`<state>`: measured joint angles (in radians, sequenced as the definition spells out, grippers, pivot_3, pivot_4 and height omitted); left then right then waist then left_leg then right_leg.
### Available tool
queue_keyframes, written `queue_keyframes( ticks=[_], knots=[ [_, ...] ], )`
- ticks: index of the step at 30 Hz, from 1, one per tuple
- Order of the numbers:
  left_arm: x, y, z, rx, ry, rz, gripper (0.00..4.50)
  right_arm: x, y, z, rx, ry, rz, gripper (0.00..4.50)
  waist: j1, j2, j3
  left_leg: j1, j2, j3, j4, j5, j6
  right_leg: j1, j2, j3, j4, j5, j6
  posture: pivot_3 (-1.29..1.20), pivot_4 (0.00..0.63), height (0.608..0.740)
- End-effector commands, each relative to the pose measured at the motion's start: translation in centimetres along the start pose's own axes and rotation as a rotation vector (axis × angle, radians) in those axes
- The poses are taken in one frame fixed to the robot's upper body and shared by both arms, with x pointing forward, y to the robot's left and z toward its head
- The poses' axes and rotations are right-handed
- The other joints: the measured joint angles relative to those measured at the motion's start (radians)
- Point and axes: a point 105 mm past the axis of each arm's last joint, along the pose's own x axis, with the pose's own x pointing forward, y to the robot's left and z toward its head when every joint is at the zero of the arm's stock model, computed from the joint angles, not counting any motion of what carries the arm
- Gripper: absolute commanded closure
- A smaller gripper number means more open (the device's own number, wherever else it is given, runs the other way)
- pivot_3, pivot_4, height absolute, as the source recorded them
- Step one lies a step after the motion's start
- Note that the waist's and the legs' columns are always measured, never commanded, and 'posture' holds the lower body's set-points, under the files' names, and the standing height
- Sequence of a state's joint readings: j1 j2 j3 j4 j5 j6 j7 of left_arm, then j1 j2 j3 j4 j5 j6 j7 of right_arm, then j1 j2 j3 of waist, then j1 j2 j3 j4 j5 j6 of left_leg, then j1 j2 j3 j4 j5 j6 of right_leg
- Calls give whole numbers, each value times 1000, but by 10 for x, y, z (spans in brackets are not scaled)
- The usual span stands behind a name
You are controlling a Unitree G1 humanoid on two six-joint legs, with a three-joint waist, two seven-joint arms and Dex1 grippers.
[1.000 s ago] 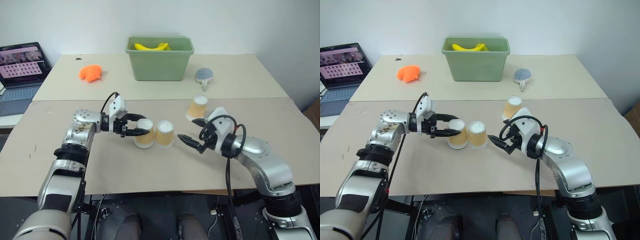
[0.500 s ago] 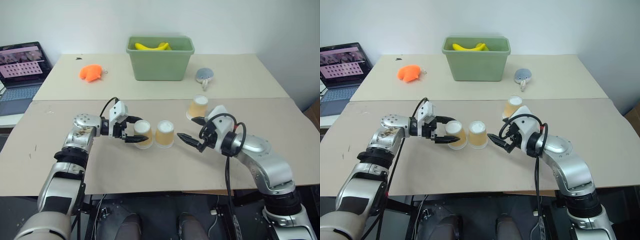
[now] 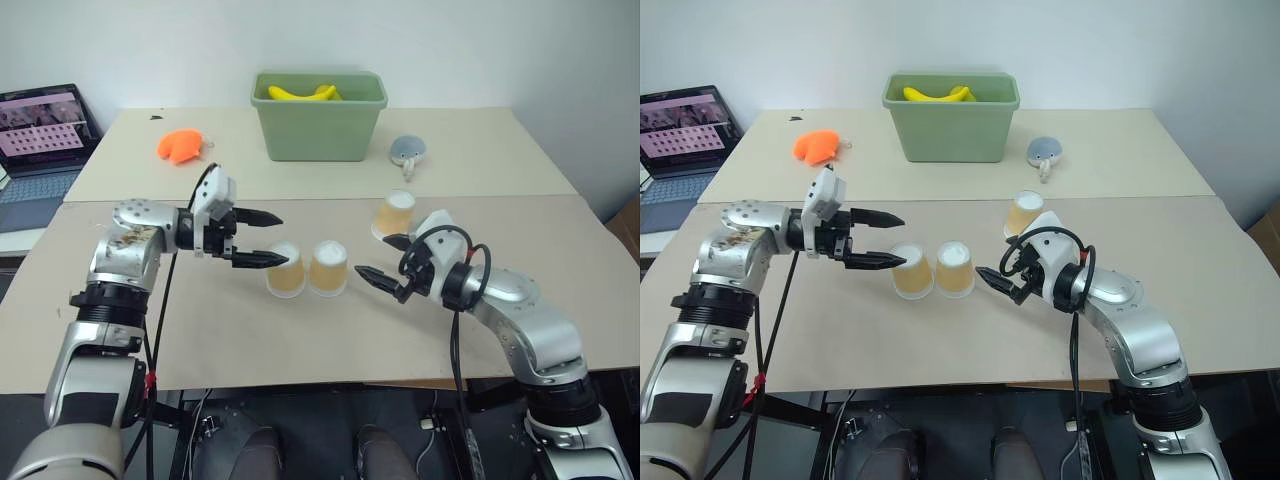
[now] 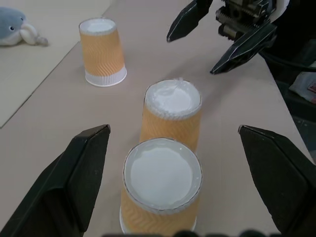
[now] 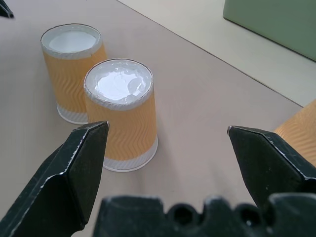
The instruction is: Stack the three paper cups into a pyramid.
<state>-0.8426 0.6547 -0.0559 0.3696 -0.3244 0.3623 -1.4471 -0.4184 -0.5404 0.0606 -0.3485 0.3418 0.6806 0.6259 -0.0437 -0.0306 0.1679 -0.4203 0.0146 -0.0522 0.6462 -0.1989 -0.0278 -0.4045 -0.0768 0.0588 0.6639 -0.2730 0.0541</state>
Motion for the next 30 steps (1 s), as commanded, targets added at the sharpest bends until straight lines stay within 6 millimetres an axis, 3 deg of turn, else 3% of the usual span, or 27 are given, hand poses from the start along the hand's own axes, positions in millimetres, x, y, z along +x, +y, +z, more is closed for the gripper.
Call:
queue_keyframes(
  ticks=[1, 9, 12, 22, 30],
  knots=[
    [-11, -1, 29, 53, -40, 16, 53, -7, -27, 6, -13, -26, -96, 0, 0, 0, 0, 0, 0, 0, 0, 0, 0, 0, 0, 0, 0, 0, 0, 0, 150, 732],
    [-14, -7, 28, 54, -34, 57, 53, -16, -100, -23, 38, 84, -359, 0, -2, 0, 0, 0, 0, 1, 0, 0, 0, 0, 0, 0, 0, 0, 0, 0, 150, 732],
    [-17, -8, 28, 54, -36, 82, 53, -10, -114, -18, 32, 61, -383, 0, -4, 0, 0, 0, 0, 1, 0, 0, 0, -1, 0, 1, 0, 0, 0, 0, 150, 732],
    [-24, -15, 28, 50, -38, 136, 53, 28, -121, 10, 7, -10, -319, 0, -9, 1, 0, 0, 1, 1, -1, 0, 0, -1, 0, 1, 0, 0, 0, 0, 150, 732],
    [-30, -17, 28, 49, -33, 175, 53, 53, -119, 8, 12, 7, -277, 0, -11, 1, 1, 0, 0, 1, -1, 0, 0, -1, 0, 1, 0, 0, 0, 0, 150, 732]
  ],
)
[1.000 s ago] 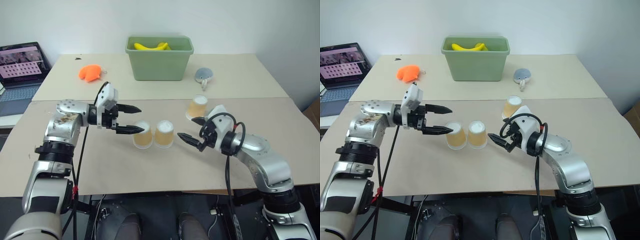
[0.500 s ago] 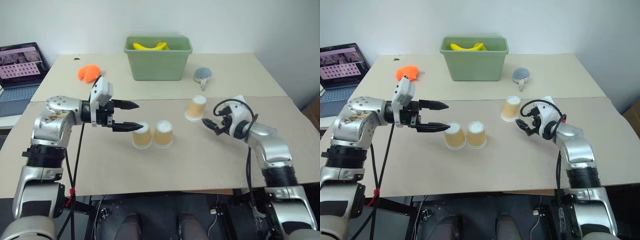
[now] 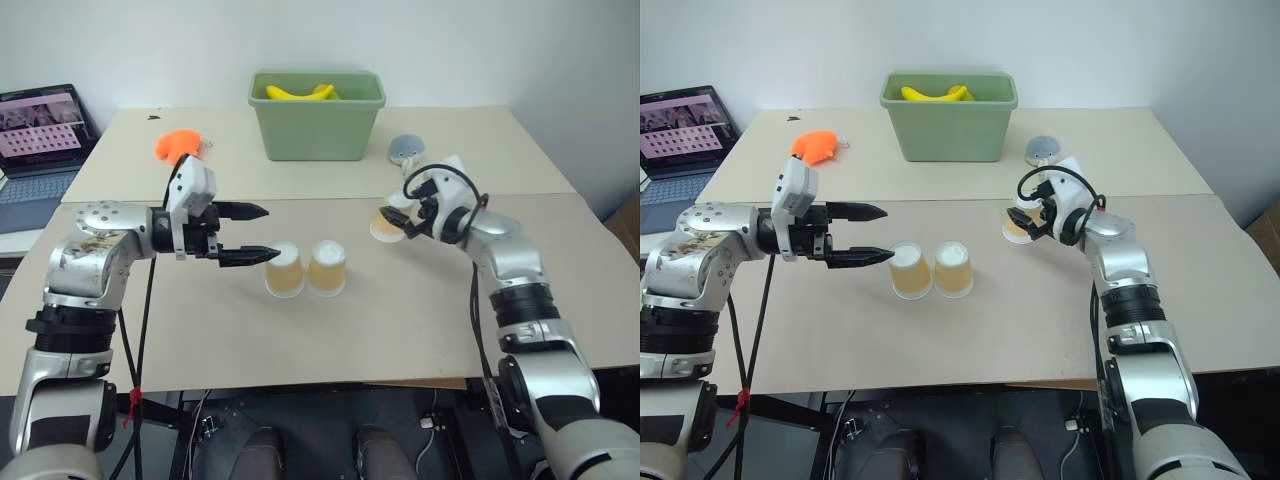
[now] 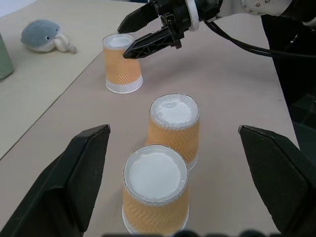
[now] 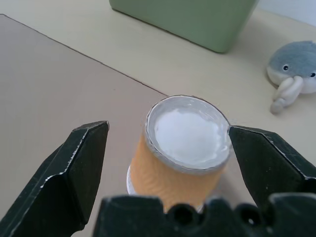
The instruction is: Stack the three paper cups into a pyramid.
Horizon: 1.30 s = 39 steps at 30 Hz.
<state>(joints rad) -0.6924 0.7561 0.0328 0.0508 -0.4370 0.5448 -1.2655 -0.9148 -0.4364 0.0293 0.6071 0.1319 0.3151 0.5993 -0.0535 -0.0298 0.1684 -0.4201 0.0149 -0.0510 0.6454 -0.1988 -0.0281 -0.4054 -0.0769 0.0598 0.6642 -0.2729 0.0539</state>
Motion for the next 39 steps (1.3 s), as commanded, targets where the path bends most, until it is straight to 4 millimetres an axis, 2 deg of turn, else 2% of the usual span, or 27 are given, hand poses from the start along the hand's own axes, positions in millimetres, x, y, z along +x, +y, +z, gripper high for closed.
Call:
queue_keyframes(
  ticks=[1, 9, 15, 20, 27, 31, 34, 39],
  knots=[
    [-9, -1, 14, 46, -28, 24, 53, 6, -2, 13, -19, -39, -1, 0, -3, 0, 0, 0, 0, 0, 0, 0, 0, 0, 0, 0, 0, 0, 0, 0, 150, 732],
    [-10, -3, 14, 43, -23, 25, 53, 12, -10, 8, 32, -43, -30, 0, -17, 0, 0, 1, 0, 0, 0, 0, 0, 0, 0, 0, 0, 0, 0, 0, 150, 732],
    [-10, -1, 14, 45, -19, 32, 53, 11, -13, 17, 37, -77, -32, 0, -18, 0, 0, 2, 1, 0, -2, 0, 0, 1, 0, 0, 0, 0, 0, 0, 150, 732],
    [-8, 2, 14, 50, -20, 39, 53, 10, -9, 22, 9, -86, -21, 0, -17, 0, 0, 2, 1, 0, -2, 0, 0, 0, 0, 0, 0, 0, 0, 0, 150, 732],
    [-5, 4, 12, 53, -21, 40, 53, 5, 17, 47, -56, -129, 46, 0, -17, 1, 1, 2, 1, 0, -2, 0, 0, 0, 1, 0, 1, 0, 0, 0, 150, 732],
    [-5, 4, 12, 53, -21, 36, 53, -3, 16, 53, -57, -139, 30, 0, -14, 1, 1, 1, 0, 0, -2, 0, 0, 0, 0, 0, 1, 0, 0, 0, 150, 732],
    [-4, 3, 12, 52, -23, 34, 53, -13, -1, 43, -37, -110, -33, 0, -9, 1, 1, 1, 0, 0, -2, 0, 0, 0, 0, 0, 1, 0, 0, 0, 150, 732],
    [-3, 4, 12, 52, -23, 35, 53, -28, -20, 13, -6, -37, -97, 0, 2, 1, 1, 1, 0, 0, -2, 0, 0, 0, 0, 0, 0, 0, 0, 0, 150, 732]
  ],
)
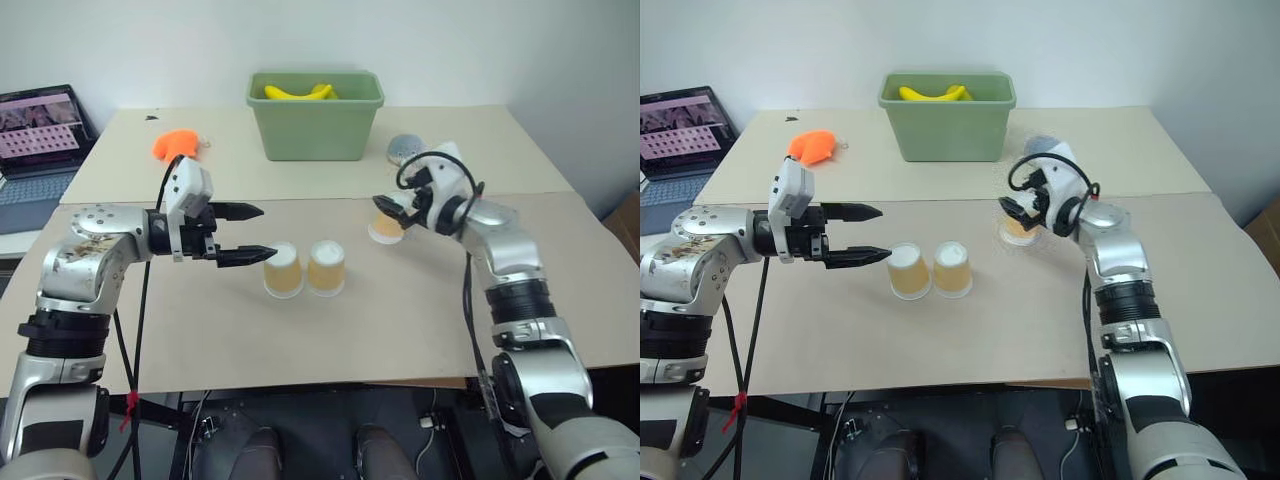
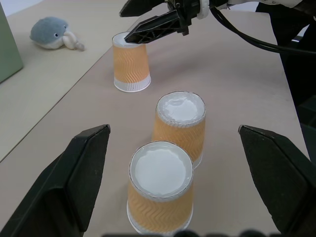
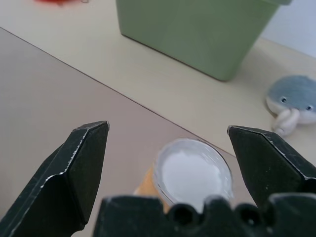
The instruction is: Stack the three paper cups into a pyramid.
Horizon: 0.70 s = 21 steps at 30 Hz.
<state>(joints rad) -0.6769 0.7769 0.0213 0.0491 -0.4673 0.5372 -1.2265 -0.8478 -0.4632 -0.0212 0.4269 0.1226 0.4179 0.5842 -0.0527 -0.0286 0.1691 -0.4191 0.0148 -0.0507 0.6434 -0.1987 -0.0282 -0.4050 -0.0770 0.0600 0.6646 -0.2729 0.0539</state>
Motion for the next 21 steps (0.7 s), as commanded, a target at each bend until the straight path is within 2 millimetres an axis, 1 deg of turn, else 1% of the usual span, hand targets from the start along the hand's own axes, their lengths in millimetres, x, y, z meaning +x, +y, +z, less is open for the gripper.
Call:
queue_keyframes(
  ticks=[1, 3, 6, 10, 16, 21],
  knots=[
    [-1, 2, 15, 62, -25, 9, 53, -12, -15, -3, 14, -8, -57, 0, 2, 0, 0, 0, 0, 0, 0, 0, 0, 0, 0, 0, 0, 0, 0, 0, 150, 732],
    [-1, 2, 15, 62, -25, 10, 53, -15, -16, -13, 35, 11, -65, 0, -1, 0, 0, 0, 0, 0, 0, 0, 0, -1, 0, 0, 0, 0, 0, 0, 150, 732],
    [-1, 3, 15, 64, -25, 11, 53, -14, -13, -21, 54, 23, -63, 0, -8, 0, 0, 0, 0, 0, 0, 0, 0, -1, 0, 1, 0, 0, 0, 0, 150, 732],
    [-1, 4, 15, 67, -20, 13, 53, -5, -5, -25, 73, 27, -52, 0, -16, 0, 0, 0, 0, 0, 0, 0, 0, -1, 1, 1, 0, 0, 0, 0, 150, 732],
    [-1, 5, 16, 70, -20, 21, 53, 14, 5, -11, 82, -9, -14, 0, -18, 1, 0, 0, 0, 0, 0, 0, 0, -1, 0, 1, 0, 0, 0, 0, 150, 732],
    [-2, 6, 17, 71, -20, 28, 53, 25, 1, 0, 76, -29, -25, 0, -17, 1, 0, 0, 0, 0, 0, 0, 0, -1, 1, 1, 0, 0, 0, 0, 150, 732]
  ],
)
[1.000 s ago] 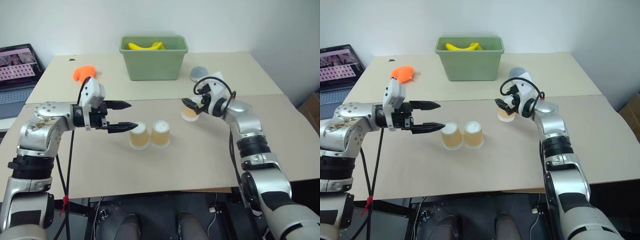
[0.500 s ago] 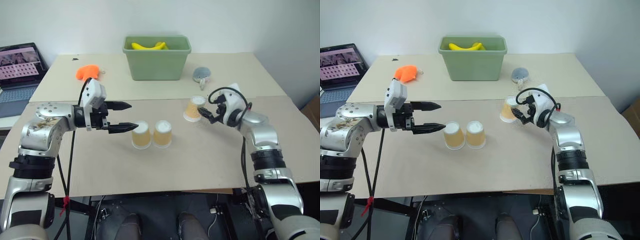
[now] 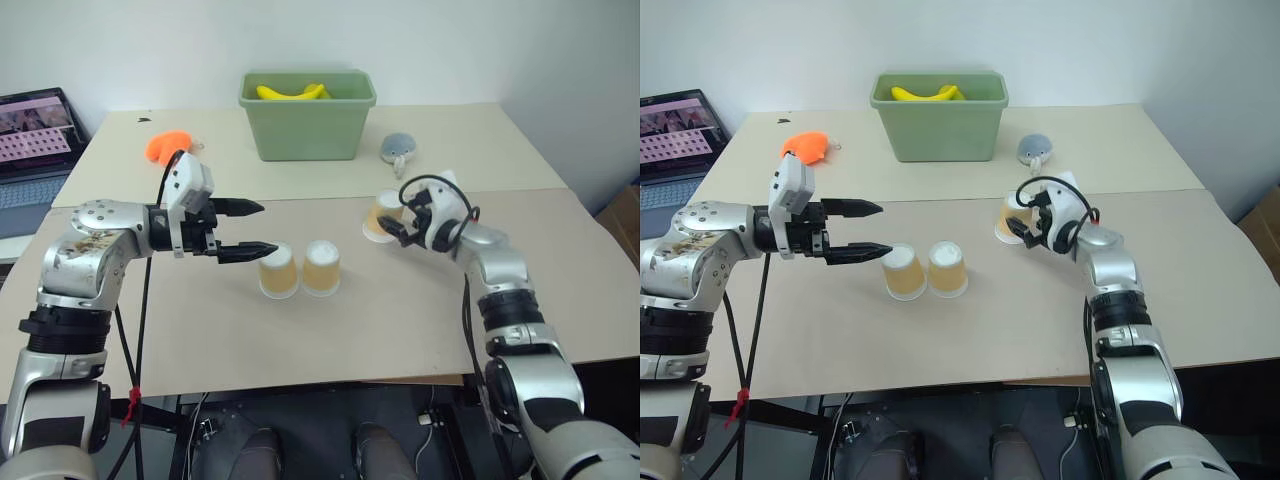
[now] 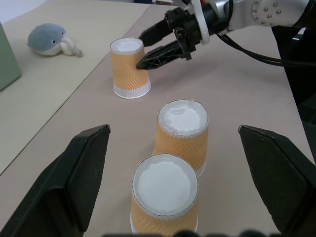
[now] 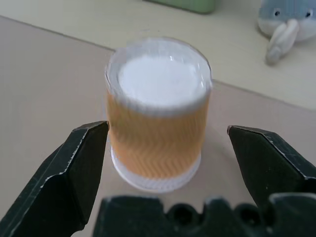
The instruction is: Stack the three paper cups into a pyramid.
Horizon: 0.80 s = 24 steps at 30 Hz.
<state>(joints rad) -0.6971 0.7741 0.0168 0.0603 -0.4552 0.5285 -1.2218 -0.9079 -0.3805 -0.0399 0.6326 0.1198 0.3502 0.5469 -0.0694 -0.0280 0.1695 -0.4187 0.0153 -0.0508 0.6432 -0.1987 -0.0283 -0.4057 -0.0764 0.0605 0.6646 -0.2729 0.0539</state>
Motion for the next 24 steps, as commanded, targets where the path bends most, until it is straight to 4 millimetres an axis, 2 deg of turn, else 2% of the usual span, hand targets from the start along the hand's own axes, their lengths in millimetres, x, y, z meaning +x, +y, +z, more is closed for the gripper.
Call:
queue_keyframes(
  ticks=[1, 5, 24],
  knots=[
    [-4, 3, 13, 53, -20, 19, 53, 5, -7, 23, -35, -63, -20, 0, 1, 0, 0, 0, 0, 0, 0, 0, 0, 0, 0, 0, 0, 0, 0, 0, 150, 732],
    [-5, 4, 12, 53, -17, 30, 53, 12, -7, 36, -50, -85, -11, 0, 2, 0, 0, 0, 0, 0, 0, 0, 0, 0, 0, 0, 0, 0, 0, 0, 150, 732],
    [-9, 5, 11, 54, -12, 52, 53, 17, -6, 27, -24, -74, -2, 0, 0, 1, 1, 0, 0, 0, 0, 0, 0, 0, 0, 0, 0, 0, 0, 0, 150, 732]
  ],
)
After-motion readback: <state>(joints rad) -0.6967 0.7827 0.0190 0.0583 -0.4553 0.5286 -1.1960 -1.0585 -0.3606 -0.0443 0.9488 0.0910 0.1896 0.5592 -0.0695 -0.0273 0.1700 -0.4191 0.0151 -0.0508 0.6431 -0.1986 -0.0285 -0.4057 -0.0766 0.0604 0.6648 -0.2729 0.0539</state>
